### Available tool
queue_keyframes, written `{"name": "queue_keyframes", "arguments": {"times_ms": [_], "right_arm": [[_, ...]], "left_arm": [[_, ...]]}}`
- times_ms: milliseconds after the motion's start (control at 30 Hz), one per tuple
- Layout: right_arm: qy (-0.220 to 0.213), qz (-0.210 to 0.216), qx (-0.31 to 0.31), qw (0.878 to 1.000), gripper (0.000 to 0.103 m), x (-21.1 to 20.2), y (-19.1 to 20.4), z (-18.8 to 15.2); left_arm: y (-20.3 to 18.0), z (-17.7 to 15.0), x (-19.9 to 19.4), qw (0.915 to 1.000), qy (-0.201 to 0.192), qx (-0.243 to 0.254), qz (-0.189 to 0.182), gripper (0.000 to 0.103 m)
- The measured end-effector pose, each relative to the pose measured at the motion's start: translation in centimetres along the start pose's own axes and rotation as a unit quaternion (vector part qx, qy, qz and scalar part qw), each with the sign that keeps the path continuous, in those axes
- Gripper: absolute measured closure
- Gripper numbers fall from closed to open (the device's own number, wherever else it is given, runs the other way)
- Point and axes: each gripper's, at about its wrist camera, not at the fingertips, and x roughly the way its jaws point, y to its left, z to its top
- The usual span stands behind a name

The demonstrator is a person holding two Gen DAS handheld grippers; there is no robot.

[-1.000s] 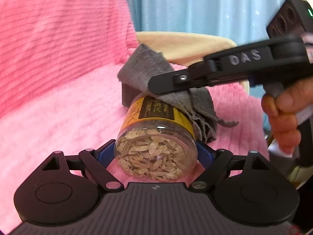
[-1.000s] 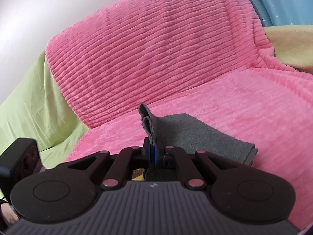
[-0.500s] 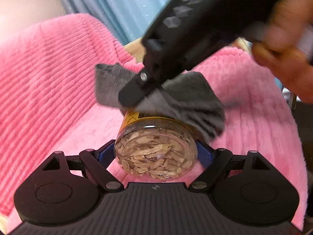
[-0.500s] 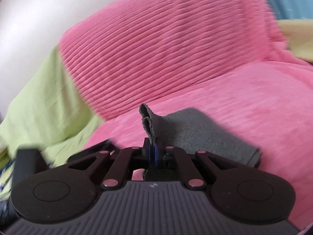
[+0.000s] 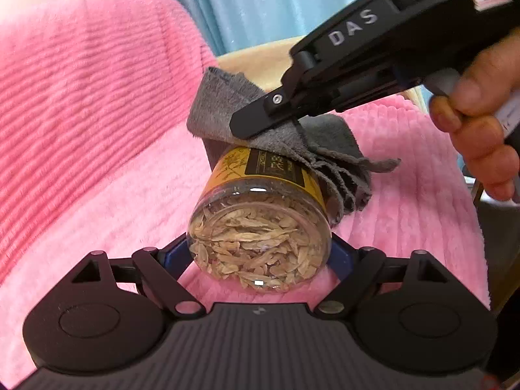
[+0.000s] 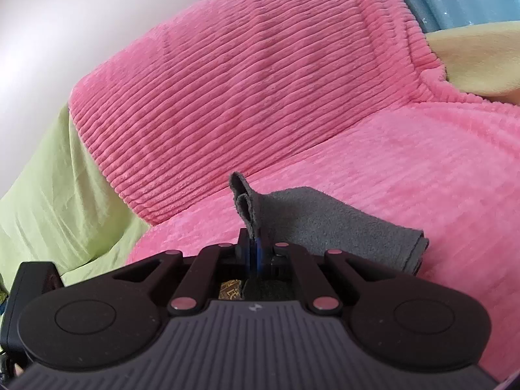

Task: Clean container
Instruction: 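Rotate the jar with the left gripper while the right gripper rubs the label, then turn the jar upright with the left gripper, lid facing the cloth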

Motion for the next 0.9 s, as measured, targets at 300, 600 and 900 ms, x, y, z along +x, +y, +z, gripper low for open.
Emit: {"name": "queue_keyframes", "arguments": {"times_ms": [300, 600, 900], "right_arm": [[-0.004, -0.016, 0.034, 0.999, 0.101, -0.7, -0.7, 0.3], [0.012, -0.030, 0.047, 0.998, 0.100, -0.1, -1.3, 0.2], [0.025, -0.018, 0.061, 0.998, 0.100, 0.0, -1.4, -0.1]], "left_arm": [[-1.1, 0.7, -2.9, 0.9989, -0.022, 0.040, 0.004, 0.019], [-0.8, 0.8, -4.0, 0.9990, -0.029, 0.035, -0.001, 0.018], [-0.2, 1.2, -4.3, 0.9994, -0.028, 0.022, -0.006, 0.018]]}}
